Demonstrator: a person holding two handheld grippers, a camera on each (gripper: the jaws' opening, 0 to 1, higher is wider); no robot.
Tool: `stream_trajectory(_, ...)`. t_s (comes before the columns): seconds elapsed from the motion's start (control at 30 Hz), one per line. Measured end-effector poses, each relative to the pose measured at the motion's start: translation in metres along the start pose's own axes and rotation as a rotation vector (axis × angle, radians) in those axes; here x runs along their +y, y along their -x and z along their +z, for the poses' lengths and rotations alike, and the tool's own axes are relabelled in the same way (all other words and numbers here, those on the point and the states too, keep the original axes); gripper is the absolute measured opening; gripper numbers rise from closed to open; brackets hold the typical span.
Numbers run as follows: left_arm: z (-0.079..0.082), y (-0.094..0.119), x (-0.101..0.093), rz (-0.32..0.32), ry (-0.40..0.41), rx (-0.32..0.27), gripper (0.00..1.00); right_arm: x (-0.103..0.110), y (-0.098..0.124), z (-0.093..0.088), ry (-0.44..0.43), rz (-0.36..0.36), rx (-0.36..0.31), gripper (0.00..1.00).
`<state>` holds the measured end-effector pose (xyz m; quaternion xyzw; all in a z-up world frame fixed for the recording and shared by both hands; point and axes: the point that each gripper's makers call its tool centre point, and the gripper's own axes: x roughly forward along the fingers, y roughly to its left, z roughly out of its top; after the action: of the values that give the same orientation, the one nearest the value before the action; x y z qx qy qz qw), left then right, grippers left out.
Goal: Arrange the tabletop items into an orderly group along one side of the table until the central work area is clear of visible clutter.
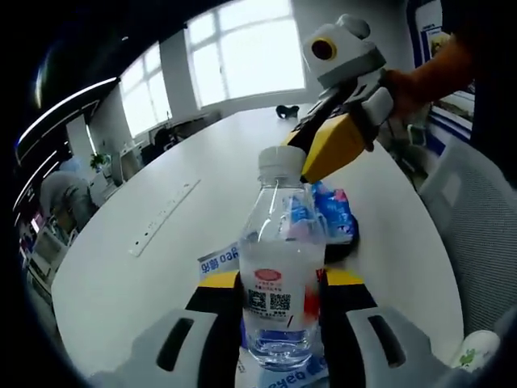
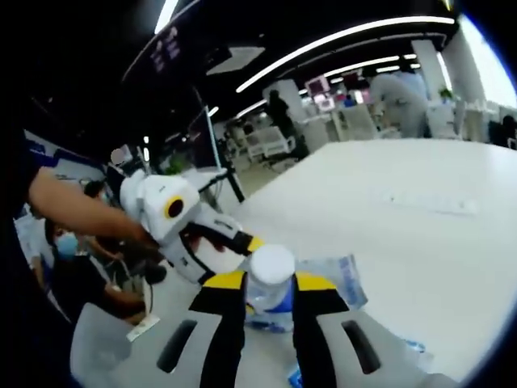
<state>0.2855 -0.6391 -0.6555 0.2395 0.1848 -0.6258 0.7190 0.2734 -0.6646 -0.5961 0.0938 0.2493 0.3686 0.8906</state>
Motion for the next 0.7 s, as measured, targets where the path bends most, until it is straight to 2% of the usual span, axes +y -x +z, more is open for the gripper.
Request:
stream_trajectory(0.17,0.002,0.004,0.0,-0.021,0.007,-0.014,0.36,0.012,-0.004,0.007,0.035,0.011,0.004,0.17)
stream_trajectory(0.27,0.001,0.006,0.0,-0.029,0.016,-0.012,0.37,0.017,-0.007,0.011,0.101,0.009,0.006,0.17)
stream_trajectory(0.4,0.0,0.008,-0.002,-0.033,0.013,-0.01,0.37,0.026,-0.011,0.012,0.139,0.025,0.014,0.17)
stream_trajectory(0.53,-0.003,0.009,-0.006,-0.024,0.015,-0.005,0.37,0.035,-0.015,0.009,0.162,0.049,0.027,0.16)
stream_trajectory(0.6,-0.005,0.009,-0.007,-0.013,0.026,-0.004,0.36,0.038,-0.017,0.01,0.254,0.048,0.023,0.16)
stream_trajectory(0.7,-0.006,0.011,-0.006,0.009,0.039,-0.018,0.35,0.04,-0.019,0.009,0.247,0.053,0.025,0.16)
